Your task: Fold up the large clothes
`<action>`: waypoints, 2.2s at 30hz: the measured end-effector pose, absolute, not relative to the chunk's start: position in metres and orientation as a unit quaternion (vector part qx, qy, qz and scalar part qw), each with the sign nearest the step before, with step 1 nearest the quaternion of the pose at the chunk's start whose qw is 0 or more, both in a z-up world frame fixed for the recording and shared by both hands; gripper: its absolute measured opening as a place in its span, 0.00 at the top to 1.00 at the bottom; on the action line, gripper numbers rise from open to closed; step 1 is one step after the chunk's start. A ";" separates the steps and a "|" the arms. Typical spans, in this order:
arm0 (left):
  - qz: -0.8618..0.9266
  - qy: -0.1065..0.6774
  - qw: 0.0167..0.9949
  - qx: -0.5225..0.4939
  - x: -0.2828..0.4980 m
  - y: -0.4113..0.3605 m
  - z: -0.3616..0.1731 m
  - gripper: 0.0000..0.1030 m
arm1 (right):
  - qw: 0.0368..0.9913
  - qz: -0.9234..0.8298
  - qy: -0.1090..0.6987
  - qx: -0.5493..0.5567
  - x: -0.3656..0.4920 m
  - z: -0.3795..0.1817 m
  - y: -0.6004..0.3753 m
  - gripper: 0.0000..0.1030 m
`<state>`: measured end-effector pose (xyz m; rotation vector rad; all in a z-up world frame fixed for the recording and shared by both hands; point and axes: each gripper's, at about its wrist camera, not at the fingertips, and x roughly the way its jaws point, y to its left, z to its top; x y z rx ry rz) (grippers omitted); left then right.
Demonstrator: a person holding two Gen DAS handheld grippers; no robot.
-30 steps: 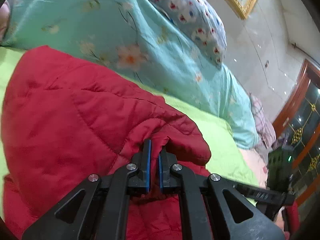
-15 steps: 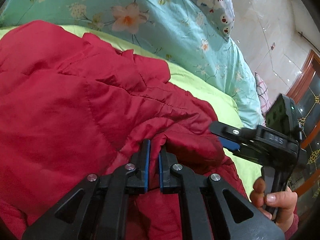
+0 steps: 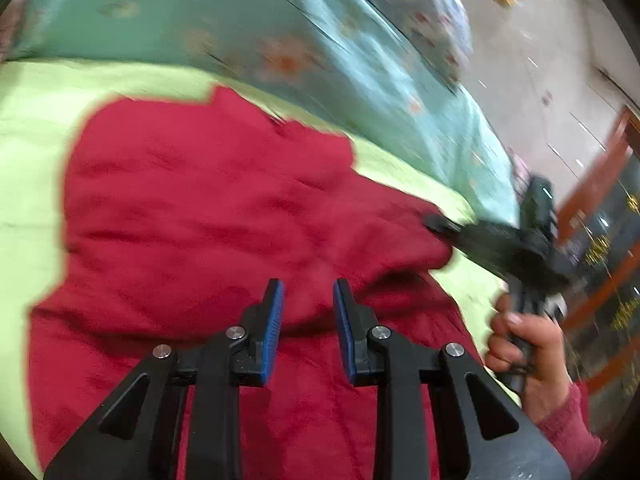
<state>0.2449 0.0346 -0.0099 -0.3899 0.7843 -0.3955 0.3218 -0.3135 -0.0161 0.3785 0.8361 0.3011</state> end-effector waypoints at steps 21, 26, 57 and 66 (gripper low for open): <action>-0.126 0.434 0.870 -0.200 0.299 0.078 -0.053 0.78 | 0.908 0.053 0.410 0.064 0.315 -0.037 -0.335 0.97; -0.125 0.436 0.871 -0.188 0.301 0.076 -0.053 0.78 | 0.921 0.017 0.380 0.079 0.302 -0.014 -0.342 0.84; -0.090 0.448 0.876 -0.152 0.280 0.073 -0.037 0.82 | 0.898 0.079 0.428 0.062 0.309 -0.051 -0.321 0.59; -0.094 0.441 0.880 -0.150 0.195 0.076 -0.026 0.78 | 0.900 0.100 0.419 0.064 0.225 -0.032 -0.319 0.53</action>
